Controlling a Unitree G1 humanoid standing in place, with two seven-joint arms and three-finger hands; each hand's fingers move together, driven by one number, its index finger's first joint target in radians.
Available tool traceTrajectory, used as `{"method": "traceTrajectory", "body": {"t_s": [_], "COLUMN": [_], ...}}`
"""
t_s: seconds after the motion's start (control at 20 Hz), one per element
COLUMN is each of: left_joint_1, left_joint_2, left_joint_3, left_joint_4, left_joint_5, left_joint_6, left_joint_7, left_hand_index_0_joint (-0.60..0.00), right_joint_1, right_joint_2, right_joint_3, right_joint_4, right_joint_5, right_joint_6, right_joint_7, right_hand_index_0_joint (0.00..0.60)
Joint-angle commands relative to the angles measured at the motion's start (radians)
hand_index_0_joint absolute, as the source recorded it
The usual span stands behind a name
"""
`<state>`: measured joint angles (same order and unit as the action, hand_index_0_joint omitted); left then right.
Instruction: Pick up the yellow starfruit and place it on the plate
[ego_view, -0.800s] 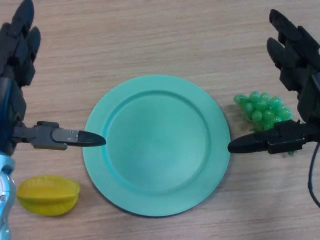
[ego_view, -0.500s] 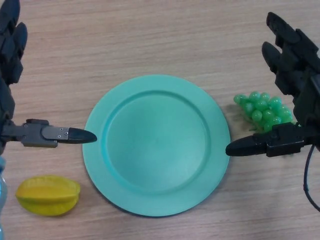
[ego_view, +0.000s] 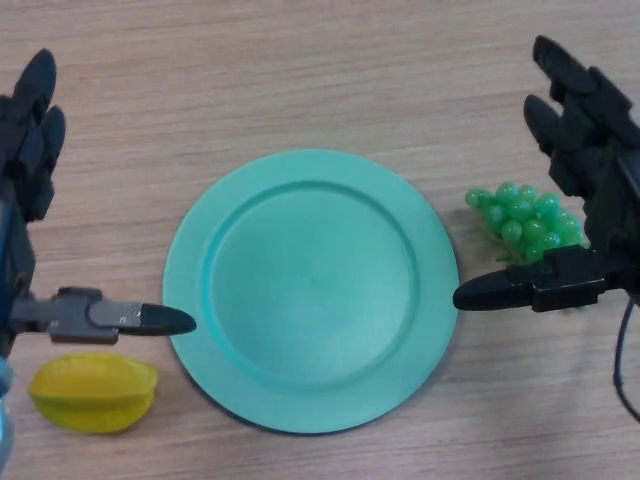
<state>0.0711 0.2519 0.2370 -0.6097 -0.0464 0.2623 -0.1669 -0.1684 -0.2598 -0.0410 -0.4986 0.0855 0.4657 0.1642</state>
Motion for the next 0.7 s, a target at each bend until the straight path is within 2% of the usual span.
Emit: {"method": "traceTrajectory", "body": {"t_s": [0.05,0.2,0.4,0.55,0.7], "left_joint_1": [0.053,0.137,0.220,0.231,0.191], "left_joint_2": [-0.003,-0.051,-0.061,-0.062,-0.062], "left_joint_3": [0.099,0.151,0.195,0.224,0.247], "left_joint_4": [-0.070,-0.094,-0.045,0.036,0.131], "left_joint_5": [0.077,0.119,0.149,0.219,0.294], "left_joint_6": [-0.125,-0.159,-0.255,-0.336,-0.403], "left_joint_7": [-0.055,-0.093,-0.078,-0.079,-0.072], "left_hand_index_0_joint": [0.000,0.000,0.000,0.000,0.000], "right_joint_1": [-0.058,-0.072,-0.108,-0.106,-0.120], "right_joint_2": [-0.011,-0.003,-0.002,0.012,0.012], "right_joint_3": [-0.030,-0.018,-0.004,-0.004,-0.013], "right_joint_4": [-0.005,0.068,0.122,0.139,0.130], "right_joint_5": [-0.007,-0.004,-0.008,0.007,0.050], "right_joint_6": [-0.166,-0.189,-0.194,-0.223,-0.202], "right_joint_7": [-0.025,-0.032,-0.032,-0.038,-0.062], "right_hand_index_0_joint": [0.000,0.000,0.000,0.000,0.000]}}
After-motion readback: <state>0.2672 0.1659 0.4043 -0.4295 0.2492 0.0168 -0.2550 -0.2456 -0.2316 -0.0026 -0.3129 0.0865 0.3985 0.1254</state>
